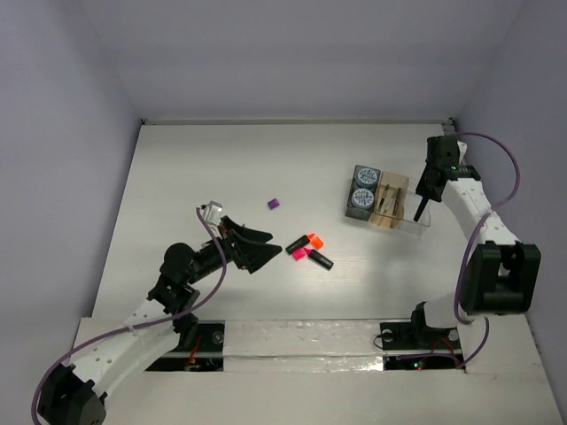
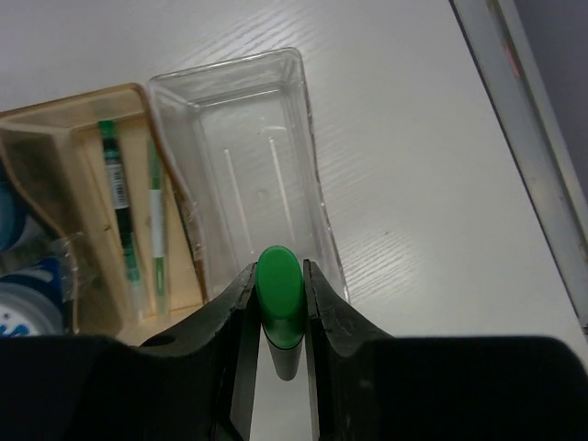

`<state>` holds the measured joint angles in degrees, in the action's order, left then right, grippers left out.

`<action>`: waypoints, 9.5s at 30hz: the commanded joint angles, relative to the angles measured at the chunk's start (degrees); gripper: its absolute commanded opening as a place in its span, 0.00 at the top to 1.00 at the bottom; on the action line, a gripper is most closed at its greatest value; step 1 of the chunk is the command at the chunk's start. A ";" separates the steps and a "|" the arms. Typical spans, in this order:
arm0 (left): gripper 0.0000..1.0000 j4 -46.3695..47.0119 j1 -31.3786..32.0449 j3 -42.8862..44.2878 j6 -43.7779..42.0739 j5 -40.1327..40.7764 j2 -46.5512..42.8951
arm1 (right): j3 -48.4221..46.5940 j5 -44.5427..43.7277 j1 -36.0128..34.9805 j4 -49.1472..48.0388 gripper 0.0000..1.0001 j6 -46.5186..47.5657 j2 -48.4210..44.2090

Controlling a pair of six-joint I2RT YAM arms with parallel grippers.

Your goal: Sort the stationery into containers

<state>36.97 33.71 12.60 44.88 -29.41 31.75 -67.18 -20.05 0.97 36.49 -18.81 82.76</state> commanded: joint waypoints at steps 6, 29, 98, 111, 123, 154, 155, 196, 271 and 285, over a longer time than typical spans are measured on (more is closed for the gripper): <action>0.27 1.26 2.41 -1.09 -3.22 2.51 3.22 | -9.46 -3.68 0.79 3.94 0.93 4.48 9.07; 1.00 0.56 8.21 0.84 -4.19 9.19 14.48 | 10.82 35.41 -10.68 -19.43 1.00 -3.07 -15.07; 0.88 -7.44 11.81 -1.09 -2.96 18.25 11.58 | 18.30 20.67 -46.59 -14.08 0.80 -5.18 8.22; 0.74 0.11 11.81 -3.19 -0.85 11.83 15.45 | 22.96 24.97 -46.59 -24.52 0.81 -15.37 -10.15; 0.55 1.96 11.81 -2.67 -0.94 12.80 13.96 | 26.03 31.74 -46.59 -47.46 0.81 -27.59 -9.63; 0.61 10.49 11.81 3.31 -1.82 15.08 26.52 | 27.80 33.24 -49.22 -54.60 0.78 -31.55 -7.97; 0.61 10.58 11.81 3.39 -1.82 14.82 26.79 | 27.72 33.15 -49.22 -54.86 0.78 -31.64 -7.88; 1.00 -7.44 11.29 3.04 -7.53 18.86 9.39 | 33.96 19.70 -50.28 -41.59 0.93 -28.39 -14.84; 1.00 -24.84 8.65 13.59 -13.95 25.45 -6.08 | -3.75 36.23 -50.28 -17.59 0.58 20.92 24.91; 1.00 -23.88 8.65 12.89 -13.42 24.40 -5.73 | -1.64 35.61 -50.28 -16.63 0.54 20.21 23.85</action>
<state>10.02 42.63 24.16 31.75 -4.03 26.13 -68.49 16.25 -48.84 19.57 1.26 107.24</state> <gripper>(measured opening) 0.135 0.459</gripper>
